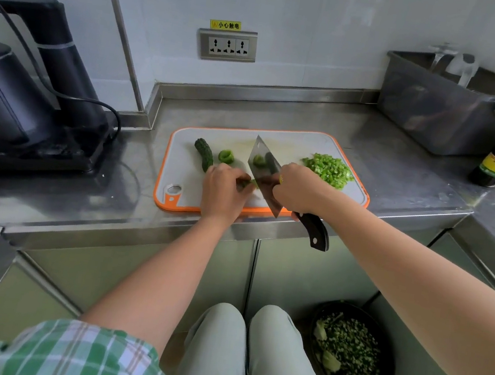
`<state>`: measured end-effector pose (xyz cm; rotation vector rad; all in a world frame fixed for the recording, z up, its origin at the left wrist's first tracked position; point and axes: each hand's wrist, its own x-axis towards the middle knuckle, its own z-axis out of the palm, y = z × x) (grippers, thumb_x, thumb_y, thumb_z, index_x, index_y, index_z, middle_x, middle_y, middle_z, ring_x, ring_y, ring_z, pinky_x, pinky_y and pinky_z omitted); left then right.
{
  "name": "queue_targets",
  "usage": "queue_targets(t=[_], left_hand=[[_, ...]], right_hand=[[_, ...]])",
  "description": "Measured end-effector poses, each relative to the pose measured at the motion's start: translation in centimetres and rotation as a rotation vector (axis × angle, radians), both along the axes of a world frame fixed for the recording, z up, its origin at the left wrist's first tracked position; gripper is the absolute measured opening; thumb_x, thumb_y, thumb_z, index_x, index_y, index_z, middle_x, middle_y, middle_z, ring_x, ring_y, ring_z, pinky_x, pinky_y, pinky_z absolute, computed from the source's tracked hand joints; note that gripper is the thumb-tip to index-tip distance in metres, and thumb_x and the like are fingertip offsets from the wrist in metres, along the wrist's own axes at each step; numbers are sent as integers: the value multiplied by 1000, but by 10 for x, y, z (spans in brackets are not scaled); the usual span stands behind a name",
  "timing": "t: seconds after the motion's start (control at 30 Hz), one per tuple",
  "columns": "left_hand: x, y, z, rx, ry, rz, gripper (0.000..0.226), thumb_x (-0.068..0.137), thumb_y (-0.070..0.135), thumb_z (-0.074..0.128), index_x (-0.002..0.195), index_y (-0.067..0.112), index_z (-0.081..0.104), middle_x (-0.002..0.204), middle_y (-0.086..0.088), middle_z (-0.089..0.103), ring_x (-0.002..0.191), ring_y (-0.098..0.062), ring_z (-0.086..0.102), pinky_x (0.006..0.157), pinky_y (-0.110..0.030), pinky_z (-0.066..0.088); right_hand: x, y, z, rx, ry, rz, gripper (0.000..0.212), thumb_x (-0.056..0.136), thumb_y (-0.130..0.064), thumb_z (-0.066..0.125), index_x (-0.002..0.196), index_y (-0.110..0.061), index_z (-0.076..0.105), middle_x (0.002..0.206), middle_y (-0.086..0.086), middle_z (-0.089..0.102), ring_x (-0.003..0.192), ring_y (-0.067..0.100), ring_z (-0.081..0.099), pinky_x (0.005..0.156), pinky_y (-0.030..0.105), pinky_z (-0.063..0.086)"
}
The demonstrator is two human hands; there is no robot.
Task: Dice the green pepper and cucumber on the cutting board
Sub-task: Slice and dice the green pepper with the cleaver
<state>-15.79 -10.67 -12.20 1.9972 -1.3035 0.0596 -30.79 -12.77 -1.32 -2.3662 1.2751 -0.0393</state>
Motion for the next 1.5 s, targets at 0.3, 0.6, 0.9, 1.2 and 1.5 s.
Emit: queue_targets(t=[0.3,0.6,0.9,1.2,1.5], left_hand=[[-4,4,7,24,-2,13,16,81,35,69,91,23,75,94,-3,66,91,-26,51,75,-27,31],[1,1,18,-2,-51,23,25,82,22,68,107,18,71,106,-7,63,101,-30,49,90,-34,41],[-12,-27,29,179,-174,-229,29,89,19,60,116,23,70,108,-8,65,103,-31,48,85,-32,34],[-12,-19,30,100,1,-49,10,83,28,70,92,24,74,92,3,73,97,-24,61,86,-32,43],[-19,-21,30,151,-34,48,17,83,34,65,98,30,73,92,5,74,100,-23,61,84,-32,38]], right_hand=[[20,-10,-19,-52,-9,-41,12,86,-2,43,75,-5,41,67,9,47,52,24,49,42,27,35],[-4,-36,-18,1,-434,-254,10,94,-10,37,97,-4,43,72,10,52,46,24,58,42,27,46],[-25,-43,-26,-22,-215,-186,20,93,-13,45,74,-11,41,79,12,56,60,29,57,42,26,38],[-19,-40,-28,-105,-96,-68,8,92,-14,46,90,-6,45,88,12,53,75,28,50,48,26,31],[-21,-36,-21,-102,-92,-61,7,91,-12,46,91,-5,48,90,14,57,72,28,52,48,26,35]])
